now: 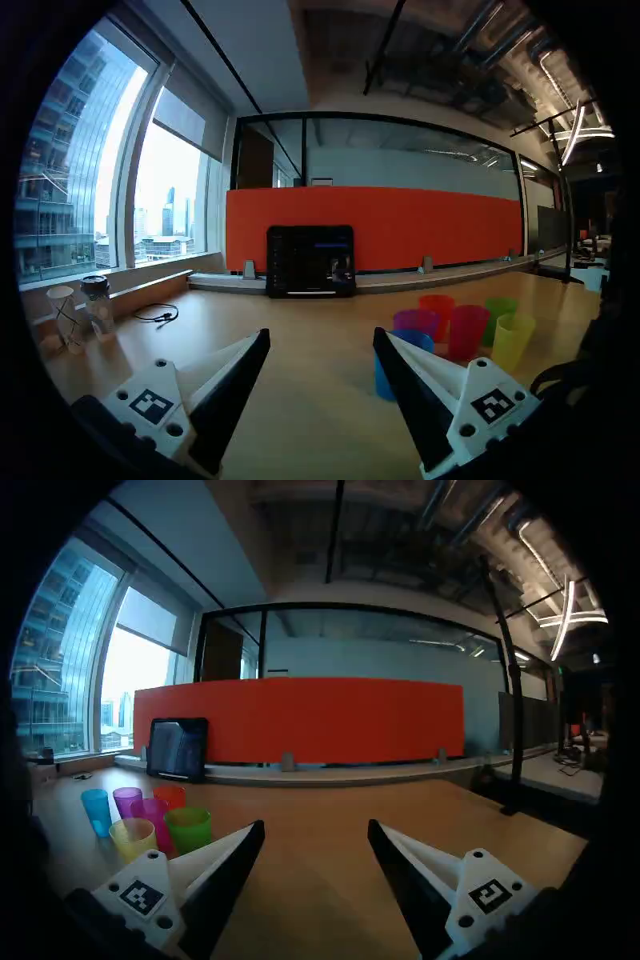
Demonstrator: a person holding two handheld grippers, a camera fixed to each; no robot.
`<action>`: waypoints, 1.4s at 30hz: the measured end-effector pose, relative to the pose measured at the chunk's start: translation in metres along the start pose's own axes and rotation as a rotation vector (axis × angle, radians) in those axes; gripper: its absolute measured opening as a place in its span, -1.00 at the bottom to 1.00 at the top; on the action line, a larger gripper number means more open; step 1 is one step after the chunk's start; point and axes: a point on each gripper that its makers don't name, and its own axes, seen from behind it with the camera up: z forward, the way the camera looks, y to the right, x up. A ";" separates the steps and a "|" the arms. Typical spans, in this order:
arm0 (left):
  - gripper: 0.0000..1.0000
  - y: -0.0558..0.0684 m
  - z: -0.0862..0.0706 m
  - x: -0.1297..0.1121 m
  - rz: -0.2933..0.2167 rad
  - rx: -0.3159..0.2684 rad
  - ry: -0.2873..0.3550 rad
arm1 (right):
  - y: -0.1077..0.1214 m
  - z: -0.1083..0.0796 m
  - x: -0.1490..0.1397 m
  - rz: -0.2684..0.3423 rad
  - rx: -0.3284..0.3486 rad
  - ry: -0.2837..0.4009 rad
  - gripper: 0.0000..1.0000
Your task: Pour water
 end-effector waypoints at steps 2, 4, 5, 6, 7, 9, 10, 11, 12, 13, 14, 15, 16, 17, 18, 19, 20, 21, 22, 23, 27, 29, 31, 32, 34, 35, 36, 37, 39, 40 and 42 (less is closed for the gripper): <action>0.92 0.000 0.000 0.000 0.000 0.000 0.000 | 0.000 0.000 0.000 0.000 0.000 0.000 1.00; 0.92 0.000 0.000 0.000 0.000 0.000 0.000 | 0.000 0.000 0.000 0.000 0.000 0.000 1.00; 0.92 0.000 0.000 0.000 0.000 0.000 0.000 | 0.000 0.000 0.000 0.000 0.000 0.000 1.00; 0.92 0.000 0.000 0.000 0.000 0.000 0.000 | 0.000 0.000 0.000 0.000 0.000 0.000 1.00; 0.92 0.000 0.000 0.000 0.000 0.000 0.000 | 0.000 0.000 0.000 0.000 0.000 0.000 0.99; 0.92 0.000 0.000 0.000 0.000 0.000 0.000 | 0.000 0.000 0.000 0.000 0.000 0.000 0.99; 0.92 0.000 0.000 0.000 0.000 0.000 0.000 | 0.000 0.000 0.000 0.000 0.000 0.000 1.00; 0.92 0.000 0.000 -0.001 0.000 0.000 0.000 | 0.000 0.000 0.000 0.000 0.000 0.000 1.00; 0.92 0.000 0.000 -0.001 0.000 0.000 0.000 | 0.000 0.000 0.000 -0.001 0.000 0.000 1.00; 0.92 0.000 0.000 -0.001 0.001 0.000 0.000 | 0.000 0.000 0.000 -0.001 0.000 0.000 1.00; 0.92 0.000 0.000 0.000 0.001 0.000 0.000 | 0.000 0.000 0.000 -0.001 0.000 0.000 1.00; 0.92 0.000 0.000 0.000 0.001 0.000 0.000 | 0.000 0.000 0.000 -0.001 0.000 0.000 1.00; 0.91 0.000 0.000 0.000 0.001 0.000 0.000 | 0.000 0.000 0.000 -0.001 0.000 0.000 1.00; 0.92 0.000 0.000 0.000 0.001 0.000 0.000 | 0.000 -0.001 0.000 -0.001 0.000 0.000 1.00; 0.92 0.000 0.000 0.000 0.001 0.000 0.000 | 0.000 -0.001 0.000 -0.001 0.000 0.000 0.99; 0.92 0.000 0.000 0.000 0.001 0.000 0.000 | 0.000 -0.001 0.000 -0.001 0.001 0.000 0.99; 0.92 0.000 0.000 0.000 0.001 0.000 0.000 | 0.000 0.000 0.000 -0.001 0.001 0.000 0.99; 0.92 0.000 0.000 0.000 0.001 0.000 -0.001 | 0.000 0.000 0.000 -0.001 0.001 0.000 1.00; 0.92 0.000 0.000 0.000 0.001 0.000 -0.001 | -0.001 0.000 0.000 -0.001 0.001 0.000 1.00; 0.92 0.000 0.000 0.000 0.001 0.000 -0.001 | -0.001 0.000 0.000 -0.001 0.001 0.000 1.00; 0.92 0.000 -0.001 0.001 0.001 0.000 -0.001 | -0.001 0.000 -0.001 -0.001 0.001 0.001 1.00; 0.92 0.001 0.000 0.000 0.002 -0.003 -0.001 | -0.001 0.000 -0.002 -0.003 0.001 0.001 0.99; 0.92 0.002 0.000 0.000 0.005 -0.006 -0.004 | -0.002 0.000 -0.002 -0.006 0.003 -0.001 0.99; 0.92 0.002 0.001 -0.001 0.007 -0.008 -0.007 | -0.002 0.000 -0.002 -0.009 0.004 -0.003 0.99; 0.92 0.003 0.002 -0.002 0.017 -0.009 -0.016 | -0.002 0.001 -0.001 -0.017 0.007 -0.007 1.00; 0.92 0.003 0.003 -0.003 0.024 -0.008 -0.023 | -0.002 0.002 0.000 -0.022 0.008 -0.010 1.00; 0.92 0.002 0.003 -0.002 0.030 -0.008 -0.028 | -0.002 0.002 0.001 -0.027 0.009 -0.011 1.00; 0.92 0.002 0.004 -0.001 0.036 -0.005 -0.030 | -0.002 0.003 0.004 -0.030 0.008 -0.010 1.00; 0.92 0.001 0.004 0.004 0.047 -0.001 -0.034 | -0.002 0.004 0.009 -0.038 0.008 -0.008 0.99; 0.91 0.001 0.005 0.007 0.048 -0.002 -0.034 | -0.002 0.004 0.012 -0.041 0.011 -0.009 0.99; 0.92 0.002 0.006 0.014 0.050 -0.005 -0.034 | -0.003 0.006 0.018 -0.047 0.017 -0.010 1.00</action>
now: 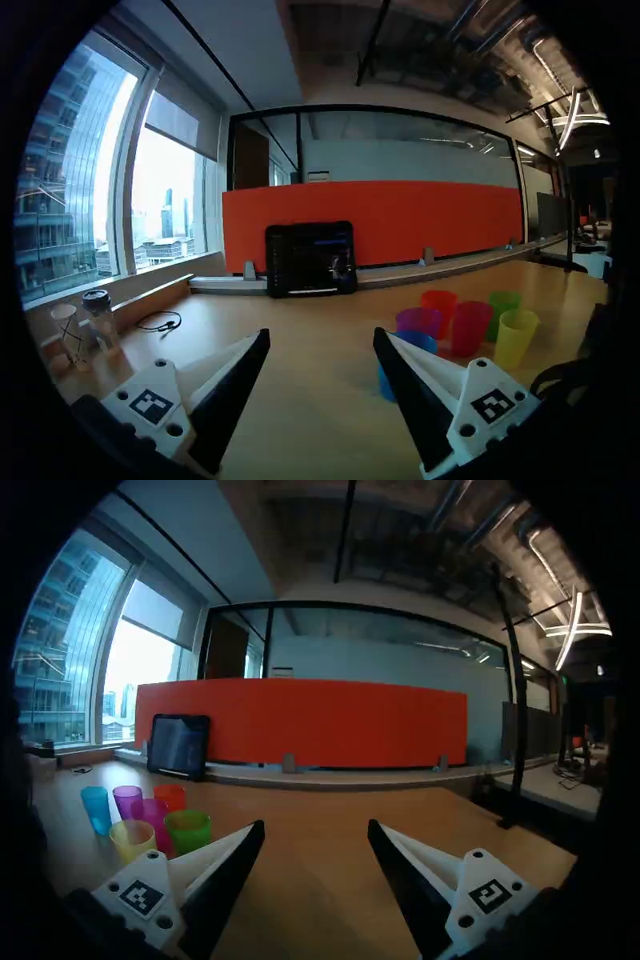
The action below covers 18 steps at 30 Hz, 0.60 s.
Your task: Pour water
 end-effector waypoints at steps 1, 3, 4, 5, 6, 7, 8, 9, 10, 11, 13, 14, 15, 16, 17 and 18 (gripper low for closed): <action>0.92 0.001 0.001 0.004 -0.001 -0.005 0.001 | 0.000 0.001 0.004 -0.002 0.004 0.000 1.00; 0.92 0.002 0.003 0.014 -0.003 -0.017 0.003 | -0.001 0.003 0.013 -0.006 0.012 -0.001 1.00; 0.92 0.003 0.004 0.019 -0.004 -0.022 0.002 | -0.001 0.004 0.017 -0.007 0.016 -0.002 1.00; 0.92 0.004 0.005 0.025 -0.007 -0.028 0.001 | -0.001 0.005 0.022 -0.009 0.020 -0.002 1.00; 0.92 0.005 0.007 0.031 -0.008 -0.034 0.000 | -0.001 0.006 0.027 -0.009 0.024 -0.003 1.00; 0.92 0.006 0.008 0.037 -0.010 -0.039 0.002 | -0.001 0.007 0.033 -0.009 0.028 -0.002 0.99; 0.91 0.007 0.010 0.045 -0.012 -0.045 0.004 | -0.001 0.008 0.039 -0.009 0.032 -0.002 0.99; 0.92 0.009 0.011 0.051 -0.013 -0.050 0.006 | -0.001 0.009 0.044 -0.008 0.036 -0.002 1.00; 0.92 0.010 0.012 0.059 -0.011 -0.057 0.011 | 0.000 0.011 0.051 -0.005 0.037 -0.001 0.99; 0.92 0.012 0.014 0.068 -0.009 -0.064 0.016 | 0.000 0.012 0.058 -0.002 0.040 0.000 0.99; 0.92 0.015 0.016 0.084 -0.003 -0.076 0.026 | 0.002 0.014 0.070 0.003 0.042 0.001 1.00; 0.92 0.016 0.017 0.093 0.002 -0.083 0.032 | 0.003 0.016 0.077 0.006 0.044 0.001 1.00; 0.92 0.018 0.018 0.101 0.006 -0.088 0.036 | 0.005 0.017 0.083 0.008 0.045 0.002 0.99; 0.92 0.019 0.019 0.107 0.009 -0.093 0.038 | 0.006 0.018 0.089 0.011 0.046 0.002 0.99; 0.92 0.020 0.020 0.115 0.013 -0.099 0.041 | 0.007 0.019 0.097 0.014 0.047 0.002 0.99; 0.92 0.021 0.020 0.122 0.015 -0.104 0.043 | 0.007 0.020 0.103 0.016 0.049 0.002 0.99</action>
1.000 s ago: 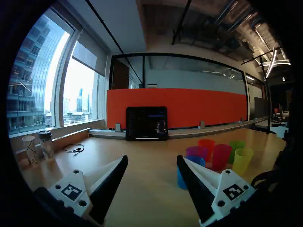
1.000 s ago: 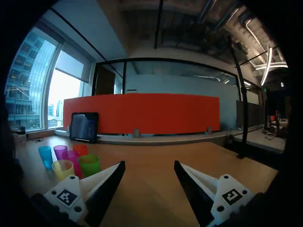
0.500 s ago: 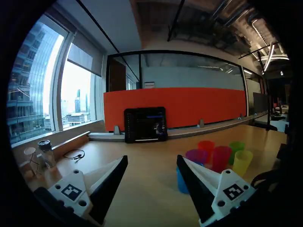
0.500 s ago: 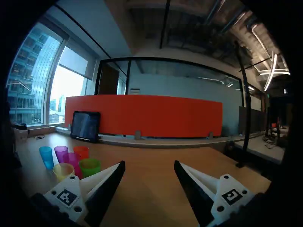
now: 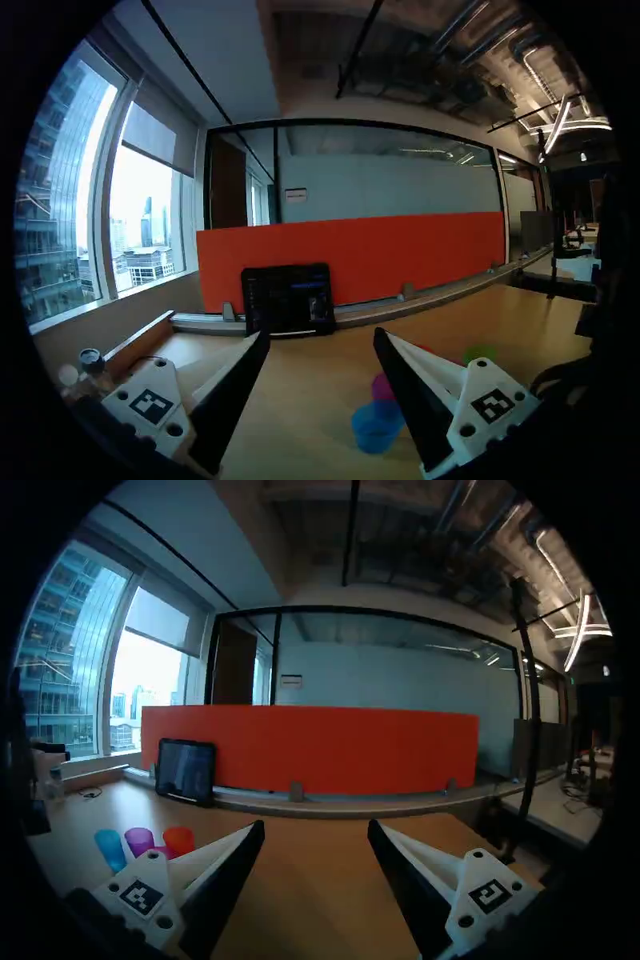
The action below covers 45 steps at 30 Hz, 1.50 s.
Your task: Pour water
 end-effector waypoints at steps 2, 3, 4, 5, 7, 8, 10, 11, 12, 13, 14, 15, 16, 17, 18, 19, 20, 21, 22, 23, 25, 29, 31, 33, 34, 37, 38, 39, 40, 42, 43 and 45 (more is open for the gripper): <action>0.92 0.001 0.002 0.014 0.002 -0.009 0.004 | 0.001 0.002 0.013 0.004 0.007 0.000 1.00; 0.92 0.001 0.003 0.020 0.003 -0.012 0.006 | 0.001 0.002 0.019 0.006 0.011 0.000 1.00; 0.91 0.001 0.004 0.026 0.000 -0.015 0.008 | 0.001 0.003 0.024 0.007 0.013 0.001 1.00; 0.92 0.001 0.005 0.033 -0.003 -0.019 0.010 | 0.001 0.003 0.030 0.009 0.017 0.003 1.00; 0.92 0.000 0.007 0.044 -0.009 -0.025 0.015 | 0.001 0.005 0.040 0.014 0.021 0.002 1.00; 0.92 -0.001 0.008 0.051 -0.013 -0.028 0.018 | 0.001 0.006 0.045 0.017 0.022 0.002 1.00; 0.92 -0.002 0.010 0.063 -0.015 -0.033 0.024 | 0.000 0.007 0.055 0.020 0.028 0.003 1.00; 0.92 -0.003 0.011 0.070 -0.014 -0.036 0.028 | 0.000 0.007 0.061 0.022 0.032 0.004 1.00; 0.92 -0.004 0.012 0.075 -0.014 -0.037 0.031 | -0.001 0.007 0.066 0.022 0.035 0.006 1.00; 0.92 -0.005 0.013 0.079 -0.013 -0.037 0.032 | 0.000 0.008 0.071 0.020 0.036 0.010 1.00; 0.92 -0.006 0.014 0.083 -0.012 -0.037 0.034 | 0.000 0.009 0.077 0.018 0.038 0.015 1.00; 0.92 -0.007 0.014 0.087 -0.011 -0.038 0.034 | 0.000 0.009 0.082 0.016 0.039 0.018 1.00; 0.92 -0.008 0.015 0.090 -0.012 -0.040 0.035 | 0.001 0.010 0.086 0.016 0.039 0.021 1.00; 0.92 -0.008 0.016 0.094 -0.013 -0.042 0.035 | 0.002 0.010 0.091 0.016 0.038 0.024 1.00; 0.92 -0.009 0.016 0.097 -0.013 -0.045 0.034 | 0.002 0.011 0.095 0.016 0.039 0.027 1.00; 0.92 -0.009 0.016 0.098 -0.014 -0.048 0.034 | 0.002 0.011 0.097 0.017 0.041 0.030 1.00; 0.92 -0.009 0.017 0.100 -0.014 -0.053 0.033 | 0.003 0.011 0.100 0.019 0.043 0.033 1.00; 0.92 -0.008 0.017 0.101 -0.015 -0.057 0.031 | 0.003 0.011 0.102 0.020 0.047 0.036 0.99; 0.92 -0.007 0.016 0.100 -0.015 -0.065 0.028 | 0.002 0.011 0.102 0.021 0.052 0.036 0.99; 0.91 -0.006 0.016 0.099 -0.016 -0.074 0.024 | 0.002 0.012 0.101 0.021 0.058 0.037 1.00; 0.92 -0.002 0.016 0.097 -0.017 -0.093 0.015 | -0.001 0.012 0.101 0.021 0.078 0.034 1.00; 0.92 0.005 0.017 0.093 -0.014 -0.137 0.001 | -0.011 0.011 0.102 0.017 0.141 0.028 0.99; 0.92 0.009 0.018 0.091 -0.009 -0.158 -0.006 | -0.017 0.009 0.105 0.012 0.179 0.031 1.00; 0.92 0.013 0.018 0.090 -0.003 -0.179 -0.014 | -0.024 0.007 0.108 0.006 0.221 0.035 1.00; 0.92 0.015 0.018 0.089 -0.001 -0.189 -0.017 | -0.028 0.007 0.109 0.001 0.241 0.036 1.00; 0.92 0.020 0.018 0.088 0.004 -0.220 -0.025 | -0.041 0.004 0.112 -0.017 0.306 0.037 1.00; 0.91 0.022 0.019 0.088 0.006 -0.231 -0.027 | -0.047 0.003 0.112 -0.024 0.331 0.037 1.00; 0.91 0.023 0.019 0.088 0.008 -0.241 -0.027 | -0.051 0.002 0.113 -0.030 0.352 0.036 1.00; 0.91 0.024 0.019 0.089 0.011 -0.249 -0.024 | -0.056 0.001 0.113 -0.033 0.372 0.035 1.00; 0.92 0.028 0.019 0.090 0.017 -0.268 -0.019 | -0.065 -0.001 0.114 -0.038 0.412 0.032 1.00; 0.92 0.029 0.019 0.091 0.019 -0.277 -0.017 | -0.069 -0.002 0.114 -0.037 0.429 0.029 1.00; 0.92 0.033 0.019 0.091 0.023 -0.296 -0.014 | -0.077 -0.004 0.113 -0.035 0.463 0.022 1.00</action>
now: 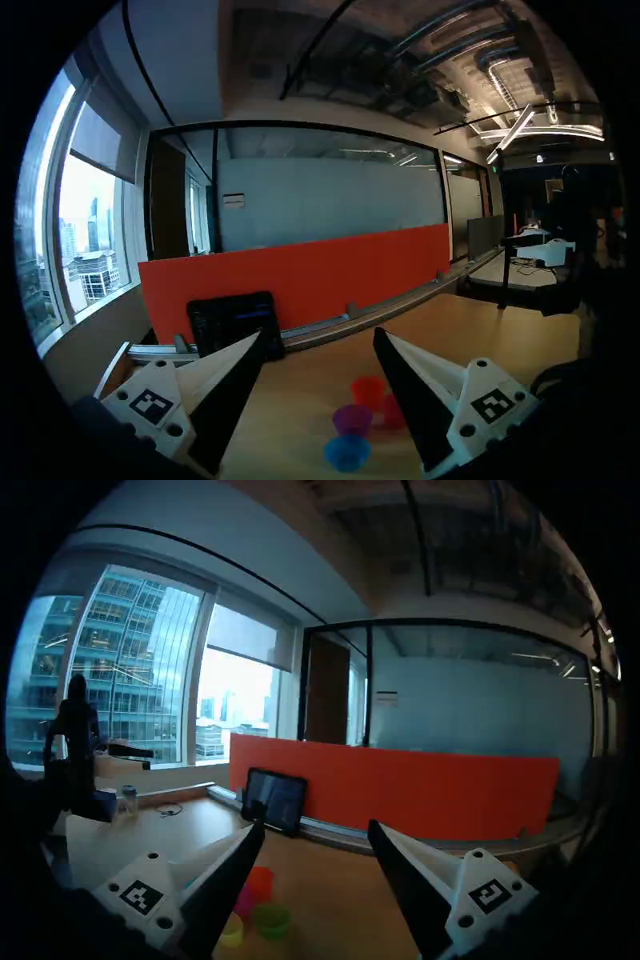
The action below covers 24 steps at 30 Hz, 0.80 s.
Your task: Pour water
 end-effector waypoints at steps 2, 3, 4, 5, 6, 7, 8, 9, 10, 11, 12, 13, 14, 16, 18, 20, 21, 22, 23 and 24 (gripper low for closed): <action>0.92 0.004 0.001 -0.003 0.000 -0.020 -0.006 | -0.006 0.002 -0.002 0.001 0.028 -0.008 1.00; 0.92 0.005 0.002 -0.004 0.000 -0.029 -0.009 | -0.008 0.003 -0.003 0.001 0.040 -0.012 1.00; 0.92 0.006 0.003 -0.007 -0.001 -0.036 -0.014 | -0.010 0.004 -0.005 0.000 0.050 -0.017 1.00; 0.92 0.007 0.003 -0.010 -0.001 -0.044 -0.019 | -0.012 0.005 -0.006 -0.001 0.061 -0.023 1.00; 0.92 0.007 0.004 -0.012 -0.001 -0.050 -0.025 | -0.014 0.006 -0.008 -0.001 0.071 -0.028 1.00; 0.92 0.007 0.005 -0.015 -0.001 -0.055 -0.030 | -0.015 0.006 -0.010 -0.002 0.080 -0.033 1.00; 0.92 0.007 0.006 -0.019 -0.001 -0.061 -0.037 | -0.017 0.007 -0.012 -0.002 0.090 -0.039 1.00; 0.91 0.007 0.006 -0.022 0.000 -0.065 -0.043 | -0.018 0.009 -0.014 -0.003 0.098 -0.045 1.00; 0.91 0.007 0.007 -0.025 0.000 -0.070 -0.049 | -0.018 0.010 -0.017 -0.002 0.104 -0.051 0.99; 0.92 0.007 0.008 -0.029 0.001 -0.074 -0.056 | -0.019 0.011 -0.020 -0.002 0.111 -0.059 0.99; 0.92 0.007 0.009 -0.032 0.002 -0.079 -0.063 | -0.019 0.013 -0.023 -0.003 0.118 -0.067 1.00; 0.92 0.007 0.010 -0.036 0.003 -0.083 -0.069 | -0.019 0.014 -0.027 -0.005 0.123 -0.075 1.00; 0.92 0.007 0.011 -0.041 0.003 -0.089 -0.076 | -0.019 0.015 -0.031 -0.007 0.130 -0.084 1.00; 0.92 0.008 0.013 -0.049 0.002 -0.099 -0.091 | -0.020 0.018 -0.038 -0.014 0.141 -0.101 1.00; 0.92 0.008 0.015 -0.058 -0.001 -0.111 -0.108 | -0.020 0.021 -0.046 -0.022 0.153 -0.118 1.00; 0.92 0.009 0.016 -0.068 -0.003 -0.121 -0.126 | -0.021 0.024 -0.054 -0.028 0.164 -0.134 1.00; 0.92 0.010 0.017 -0.072 -0.004 -0.126 -0.135 | -0.022 0.025 -0.058 -0.030 0.170 -0.142 1.00; 0.92 0.010 0.018 -0.077 -0.003 -0.130 -0.143 | -0.022 0.027 -0.062 -0.031 0.176 -0.150 1.00; 0.92 0.011 0.019 -0.082 -0.003 -0.134 -0.153 | -0.023 0.028 -0.067 -0.033 0.183 -0.159 1.00; 0.92 0.011 0.020 -0.087 -0.003 -0.139 -0.161 | -0.024 0.029 -0.071 -0.034 0.189 -0.167 1.00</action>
